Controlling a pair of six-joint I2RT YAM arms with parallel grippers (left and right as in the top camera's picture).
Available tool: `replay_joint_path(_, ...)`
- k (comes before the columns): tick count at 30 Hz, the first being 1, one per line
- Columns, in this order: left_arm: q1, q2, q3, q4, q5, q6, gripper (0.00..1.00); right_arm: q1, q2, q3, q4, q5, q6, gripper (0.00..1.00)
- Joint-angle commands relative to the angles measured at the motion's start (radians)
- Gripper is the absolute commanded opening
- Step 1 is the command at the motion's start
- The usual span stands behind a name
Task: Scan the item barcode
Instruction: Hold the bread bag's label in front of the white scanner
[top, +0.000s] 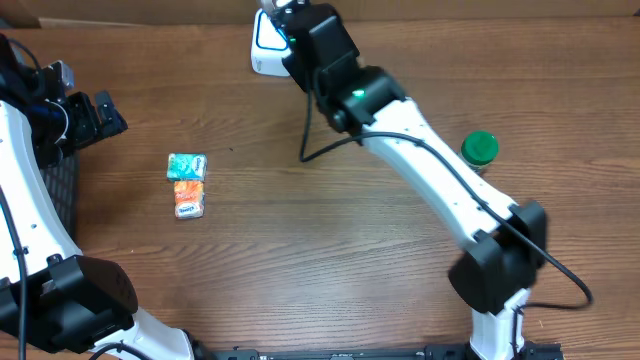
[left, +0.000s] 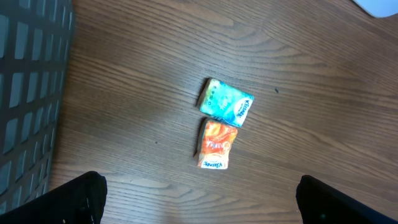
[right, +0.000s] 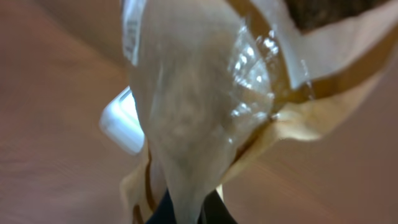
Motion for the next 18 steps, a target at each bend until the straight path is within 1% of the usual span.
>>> replay_joint_path(1, -0.001, -0.002, 0.002, 0.001, 0.012, 0.019, 1.00, -0.004, 0.074, 0.023, 0.092, 0.245, -0.399, 0.04)
replay_joint_path(3, -0.001, -0.002, 0.002, 0.001, 0.012, 0.019, 1.00, -0.005, 0.153, 0.023, 0.286, 0.279, -0.581, 0.04)
replay_joint_path(6, -0.001, -0.002, 0.002, 0.001, 0.012, 0.019, 1.00, -0.008, 0.241, 0.023, 0.544, 0.285, -0.773, 0.04)
replay_joint_path(7, -0.001, -0.002, 0.002, 0.001, 0.012, 0.019, 1.00, -0.008, 0.278, 0.023, 0.612, 0.283, -0.850, 0.04)
replay_joint_path(8, -0.001, -0.002, 0.002, 0.001, 0.012, 0.019, 1.00, -0.008, 0.304, 0.023, 0.642, 0.281, -0.903, 0.04)
replay_joint_path(10, -0.001, -0.002, 0.002, 0.001, 0.012, 0.019, 1.00, -0.008, 0.357, 0.023, 0.708, 0.283, -0.983, 0.04)
replay_joint_path(14, -0.001, -0.002, 0.002, 0.001, 0.012, 0.019, 1.00, -0.008, 0.469, 0.023, 0.945, 0.336, -1.003, 0.04)
replay_joint_path(16, -0.001, -0.002, 0.002, 0.001, 0.012, 0.019, 1.00, -0.008, 0.492, 0.023, 0.996, 0.342, -1.024, 0.04)
replay_joint_path(18, -0.001, -0.002, 0.002, 0.001, 0.012, 0.019, 1.00, -0.008, 0.499, 0.023, 0.996, 0.343, -1.022, 0.04)
